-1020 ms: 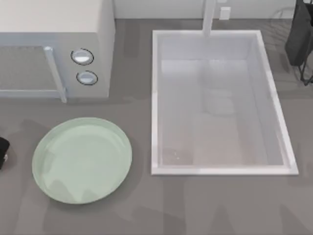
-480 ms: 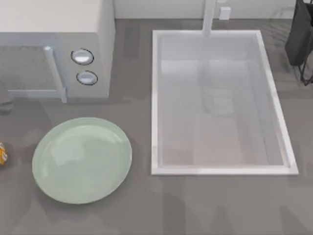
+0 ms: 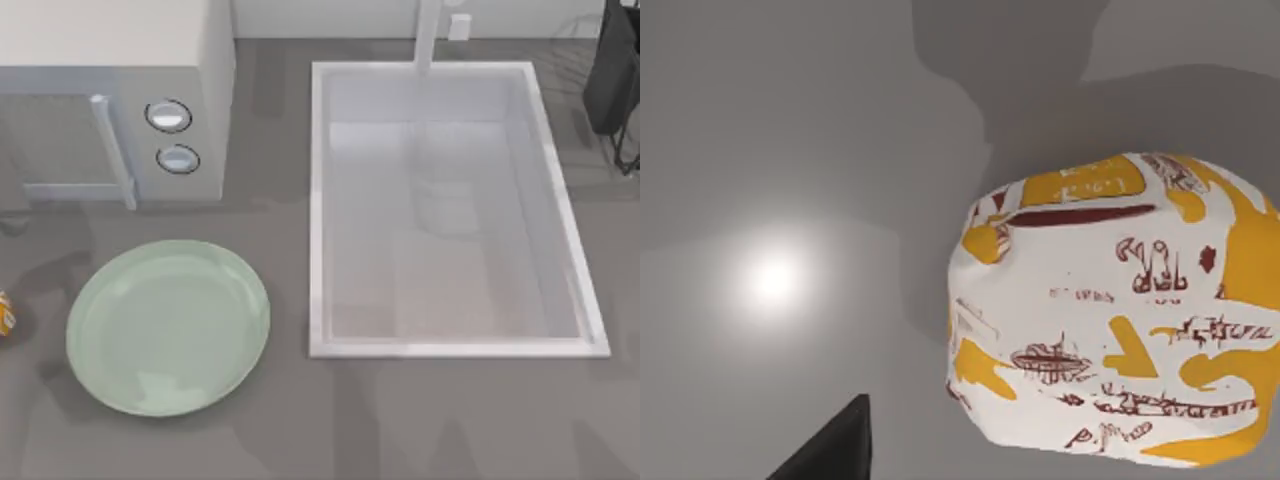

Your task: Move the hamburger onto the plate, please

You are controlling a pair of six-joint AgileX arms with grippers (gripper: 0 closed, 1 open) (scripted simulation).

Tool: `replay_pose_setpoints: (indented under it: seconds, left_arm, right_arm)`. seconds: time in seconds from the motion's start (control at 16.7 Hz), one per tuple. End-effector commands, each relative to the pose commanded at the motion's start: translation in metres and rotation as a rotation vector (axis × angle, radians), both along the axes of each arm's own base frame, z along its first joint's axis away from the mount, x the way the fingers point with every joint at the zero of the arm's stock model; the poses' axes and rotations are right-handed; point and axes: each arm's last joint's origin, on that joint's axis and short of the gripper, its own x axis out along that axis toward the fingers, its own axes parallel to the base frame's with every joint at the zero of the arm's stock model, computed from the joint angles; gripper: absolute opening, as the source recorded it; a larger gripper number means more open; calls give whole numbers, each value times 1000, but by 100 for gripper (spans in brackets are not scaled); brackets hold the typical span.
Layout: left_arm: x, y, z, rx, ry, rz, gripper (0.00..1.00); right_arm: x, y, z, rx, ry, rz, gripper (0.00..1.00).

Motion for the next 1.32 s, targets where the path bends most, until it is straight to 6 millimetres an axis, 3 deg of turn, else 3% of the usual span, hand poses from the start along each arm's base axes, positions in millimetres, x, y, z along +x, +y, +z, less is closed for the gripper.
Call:
replay_pose_setpoints:
  seconds: [0.36, 0.66, 0.96, 1.32]
  left_arm:
    - [-5, -1, -5, 0, 0, -1, 100]
    - [-15, 2, -38, -1, 1, 1, 100]
    - [-6, 1, -75, -1, 4, 0, 100]
    - [0, 0, -80, 0, 0, 0, 100]
  right_arm:
    - [0, 0, 0, 0, 0, 0, 100]
    - [0, 0, 0, 0, 0, 0, 100]
    - [0, 0, 0, 0, 0, 0, 100]
    - [0, 0, 0, 0, 0, 0, 100]
